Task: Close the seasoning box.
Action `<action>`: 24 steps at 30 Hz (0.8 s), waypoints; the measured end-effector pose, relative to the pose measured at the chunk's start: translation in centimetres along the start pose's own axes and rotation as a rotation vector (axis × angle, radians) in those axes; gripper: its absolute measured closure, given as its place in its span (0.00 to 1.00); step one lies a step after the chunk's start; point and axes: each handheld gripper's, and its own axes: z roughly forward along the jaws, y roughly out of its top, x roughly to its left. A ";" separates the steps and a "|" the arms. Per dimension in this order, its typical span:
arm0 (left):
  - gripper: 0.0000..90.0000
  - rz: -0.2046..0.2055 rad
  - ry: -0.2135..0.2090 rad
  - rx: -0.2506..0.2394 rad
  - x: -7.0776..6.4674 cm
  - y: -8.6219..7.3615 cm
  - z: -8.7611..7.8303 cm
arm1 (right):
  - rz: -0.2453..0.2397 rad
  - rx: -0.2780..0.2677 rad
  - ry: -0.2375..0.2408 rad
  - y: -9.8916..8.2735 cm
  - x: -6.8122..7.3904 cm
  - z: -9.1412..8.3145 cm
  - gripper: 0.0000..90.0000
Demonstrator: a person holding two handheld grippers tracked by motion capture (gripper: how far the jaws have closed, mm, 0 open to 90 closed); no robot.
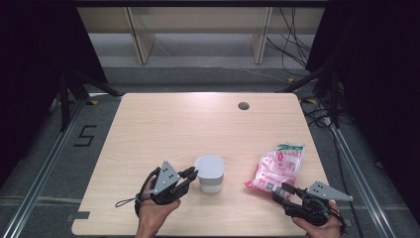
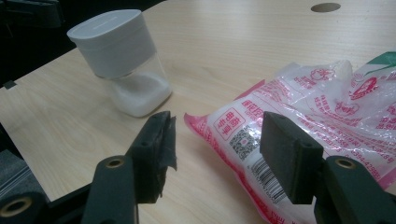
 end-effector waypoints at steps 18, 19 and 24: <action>0.44 -0.089 -0.017 0.026 -0.3 -2.4 -1.2 | 0.014 0.025 0.022 0.0 0.5 0.5 0.46; 0.44 -0.092 -0.022 0.019 -0.3 -2.6 -1.2 | 0.009 0.021 0.015 0.0 0.4 0.5 0.45; 0.39 -0.092 -0.015 0.018 -0.3 -3.2 -1.8 | 0.009 0.015 0.026 -0.1 0.5 0.8 0.45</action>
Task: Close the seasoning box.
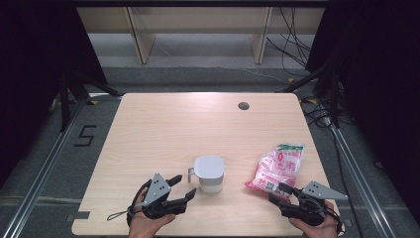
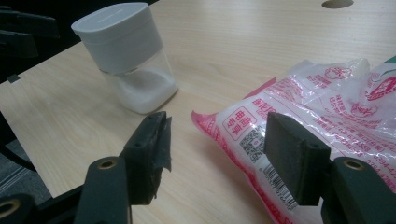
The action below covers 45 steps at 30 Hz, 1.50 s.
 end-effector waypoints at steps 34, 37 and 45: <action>0.30 0.023 -0.017 0.111 -1.7 -4.8 1.3 | -0.079 0.132 0.007 -1.8 1.8 -0.8 0.42; 0.30 0.033 -0.021 0.132 -1.8 -5.1 1.4 | -0.087 0.136 0.004 -1.9 1.9 -0.9 0.42; 0.28 0.029 -0.038 0.165 -2.5 -5.8 1.5 | -0.156 0.172 0.010 -2.4 2.1 -0.8 0.41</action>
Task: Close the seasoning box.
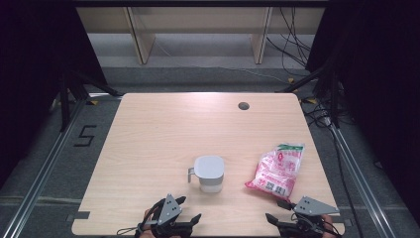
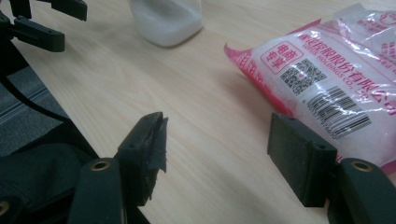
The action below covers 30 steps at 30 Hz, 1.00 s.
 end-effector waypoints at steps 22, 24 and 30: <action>0.28 0.011 0.040 0.015 0.3 -0.8 -0.4 | -0.002 0.068 -0.006 -1.1 1.3 -0.6 0.39; 0.28 -0.011 0.029 0.002 0.1 -0.9 -0.3 | -0.012 0.067 0.004 -1.1 1.2 -0.5 0.39; 0.28 -0.009 0.031 0.007 0.4 -0.9 -0.4 | -0.015 0.079 0.001 -1.2 1.3 -0.6 0.39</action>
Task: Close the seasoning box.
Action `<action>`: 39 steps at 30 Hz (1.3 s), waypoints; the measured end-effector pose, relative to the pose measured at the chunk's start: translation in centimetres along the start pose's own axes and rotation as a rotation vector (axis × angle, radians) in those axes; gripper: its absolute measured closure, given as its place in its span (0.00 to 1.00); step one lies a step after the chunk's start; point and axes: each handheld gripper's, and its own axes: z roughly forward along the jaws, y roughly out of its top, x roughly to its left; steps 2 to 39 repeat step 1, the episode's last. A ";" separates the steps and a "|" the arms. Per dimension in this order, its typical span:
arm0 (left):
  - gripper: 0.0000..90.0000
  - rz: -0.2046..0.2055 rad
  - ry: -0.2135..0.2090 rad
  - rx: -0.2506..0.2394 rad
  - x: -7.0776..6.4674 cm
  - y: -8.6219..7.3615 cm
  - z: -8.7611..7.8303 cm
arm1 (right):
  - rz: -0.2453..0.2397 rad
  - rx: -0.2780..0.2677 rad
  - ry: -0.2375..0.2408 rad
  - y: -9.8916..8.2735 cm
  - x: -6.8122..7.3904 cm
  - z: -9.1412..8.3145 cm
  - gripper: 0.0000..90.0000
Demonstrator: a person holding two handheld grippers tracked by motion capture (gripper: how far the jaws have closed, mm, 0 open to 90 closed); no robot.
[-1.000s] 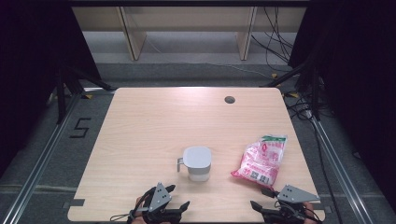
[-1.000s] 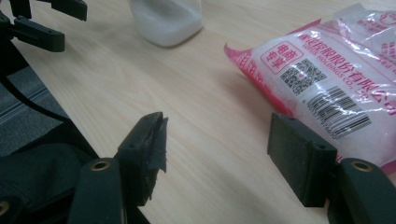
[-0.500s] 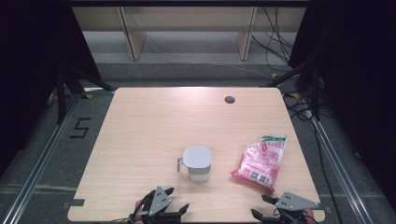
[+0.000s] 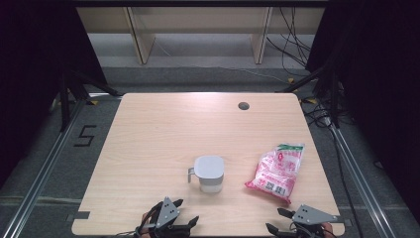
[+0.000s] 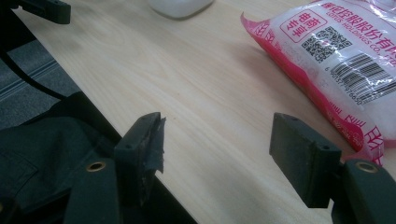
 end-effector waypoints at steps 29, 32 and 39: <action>0.28 -0.022 0.001 0.003 0.1 0.0 0.0 | 0.000 -0.004 -0.002 0.0 0.0 0.0 0.39; 0.28 -0.022 0.001 0.003 0.1 0.0 0.0 | 0.000 -0.004 -0.002 0.0 0.0 0.0 0.39; 0.28 -0.022 0.001 0.003 0.1 0.0 0.0 | 0.000 -0.004 -0.002 0.0 0.0 0.0 0.39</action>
